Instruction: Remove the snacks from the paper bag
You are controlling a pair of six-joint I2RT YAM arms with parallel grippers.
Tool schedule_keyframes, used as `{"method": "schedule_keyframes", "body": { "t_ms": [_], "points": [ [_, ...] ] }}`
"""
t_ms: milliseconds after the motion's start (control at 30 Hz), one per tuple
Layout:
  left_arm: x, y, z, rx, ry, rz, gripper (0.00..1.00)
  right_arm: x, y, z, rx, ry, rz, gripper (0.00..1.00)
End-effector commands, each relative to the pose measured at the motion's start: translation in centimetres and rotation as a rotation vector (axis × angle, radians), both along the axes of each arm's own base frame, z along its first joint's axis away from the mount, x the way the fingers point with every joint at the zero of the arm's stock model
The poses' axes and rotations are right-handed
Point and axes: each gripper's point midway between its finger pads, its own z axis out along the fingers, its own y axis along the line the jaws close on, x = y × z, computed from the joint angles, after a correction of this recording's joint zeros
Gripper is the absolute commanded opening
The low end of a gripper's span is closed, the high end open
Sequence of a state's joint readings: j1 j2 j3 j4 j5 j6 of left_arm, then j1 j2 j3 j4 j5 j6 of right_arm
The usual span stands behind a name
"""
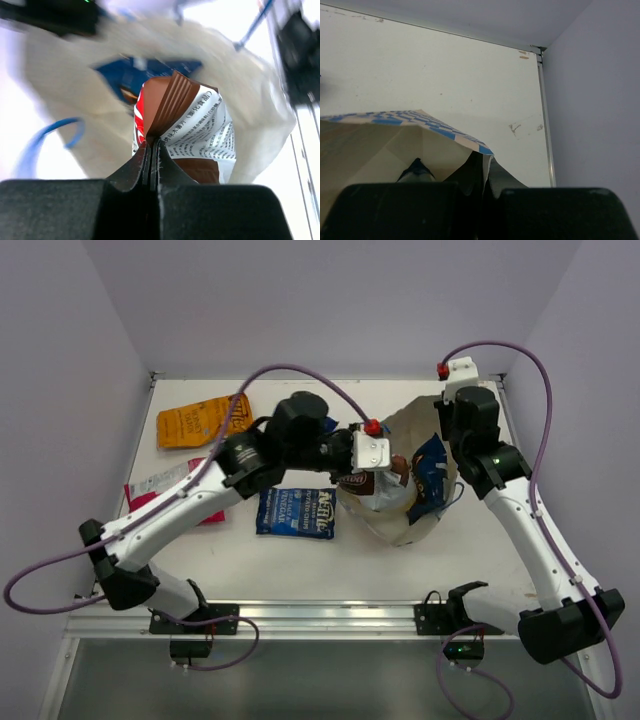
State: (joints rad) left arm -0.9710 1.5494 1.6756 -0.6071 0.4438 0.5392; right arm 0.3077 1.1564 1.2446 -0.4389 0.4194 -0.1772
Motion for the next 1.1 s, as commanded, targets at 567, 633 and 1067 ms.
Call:
{"method": "schedule_keyframes", "body": {
  "t_ms": [567, 633, 1067],
  "points": [
    [9.1, 22.5, 25.6, -0.723, -0.498, 1.11, 0.0, 0.0, -2.9, 0.3, 0.015, -0.036, -0.193, 0.0],
    [11.7, 20.4, 23.8, -0.677, -0.477, 1.023, 0.0, -0.2, -2.6, 0.6, 0.05, -0.035, -0.193, 0.0],
    [28.4, 9.0, 11.0, -0.496, -0.479, 0.958, 0.0, -2.1, -1.0, 1.1, 0.182, -0.046, -0.125, 0.0]
  ]
}}
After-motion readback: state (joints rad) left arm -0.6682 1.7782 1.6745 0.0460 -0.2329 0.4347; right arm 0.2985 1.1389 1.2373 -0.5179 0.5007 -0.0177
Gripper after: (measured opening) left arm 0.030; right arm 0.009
